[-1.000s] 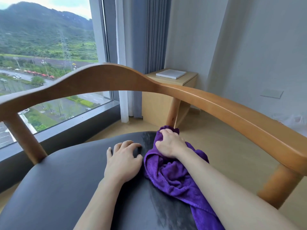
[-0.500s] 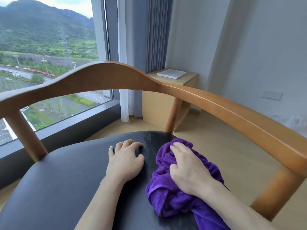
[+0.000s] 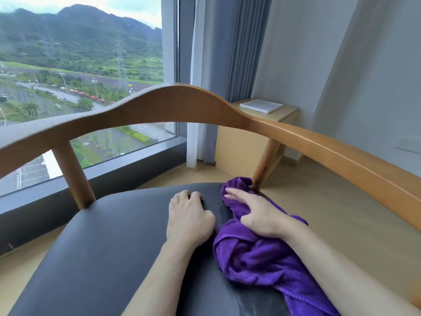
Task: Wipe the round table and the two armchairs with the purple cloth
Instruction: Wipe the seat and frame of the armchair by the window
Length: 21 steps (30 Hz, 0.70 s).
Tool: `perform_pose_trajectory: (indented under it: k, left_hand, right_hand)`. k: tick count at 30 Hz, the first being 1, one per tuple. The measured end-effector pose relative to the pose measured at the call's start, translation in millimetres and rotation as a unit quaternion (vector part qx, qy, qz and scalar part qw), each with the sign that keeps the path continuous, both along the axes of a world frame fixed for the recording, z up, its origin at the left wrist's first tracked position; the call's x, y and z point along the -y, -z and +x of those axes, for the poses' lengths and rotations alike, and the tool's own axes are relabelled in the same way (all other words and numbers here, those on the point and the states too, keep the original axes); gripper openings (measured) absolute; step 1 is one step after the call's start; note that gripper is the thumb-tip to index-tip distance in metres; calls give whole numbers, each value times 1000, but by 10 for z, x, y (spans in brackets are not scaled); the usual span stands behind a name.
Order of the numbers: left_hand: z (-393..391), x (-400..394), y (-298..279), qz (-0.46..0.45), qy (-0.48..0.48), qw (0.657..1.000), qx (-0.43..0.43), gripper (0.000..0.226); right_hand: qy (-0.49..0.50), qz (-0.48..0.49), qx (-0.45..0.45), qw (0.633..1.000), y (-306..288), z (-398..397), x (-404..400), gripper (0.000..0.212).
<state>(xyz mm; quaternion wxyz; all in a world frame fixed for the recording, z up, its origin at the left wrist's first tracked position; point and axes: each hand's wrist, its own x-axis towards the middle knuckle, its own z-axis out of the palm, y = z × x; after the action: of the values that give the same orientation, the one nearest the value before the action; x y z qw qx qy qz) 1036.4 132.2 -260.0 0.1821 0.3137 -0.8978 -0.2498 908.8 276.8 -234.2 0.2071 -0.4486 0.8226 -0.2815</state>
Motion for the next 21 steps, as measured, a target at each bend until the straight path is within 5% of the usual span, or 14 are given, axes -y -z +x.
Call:
perform_pose_trajectory:
  k: [4,9,11,15,21]
  left_hand:
    - [11,-17,7,-7,3,1000,2,37]
    - [-12,1,2,-23,-8,1000,4,35]
    - [-3,17,3,-12,-15,1000,-2,35]
    - [-7,46,8,-7,-24,999,-24,34]
    - [7,26,-9,1,-34,999,-23,39]
  right_hand:
    - [-17,-83,31,996,89,134,-267,79]
    - [81,-223,-29,971,-39,-108,171,78]
    - [99,-176,-36,979,-51,-216,489,83]
    - [85,69,-64,992,55,-326,884,69]
    - [11,-1,-26,1000,59,-136,382,72]
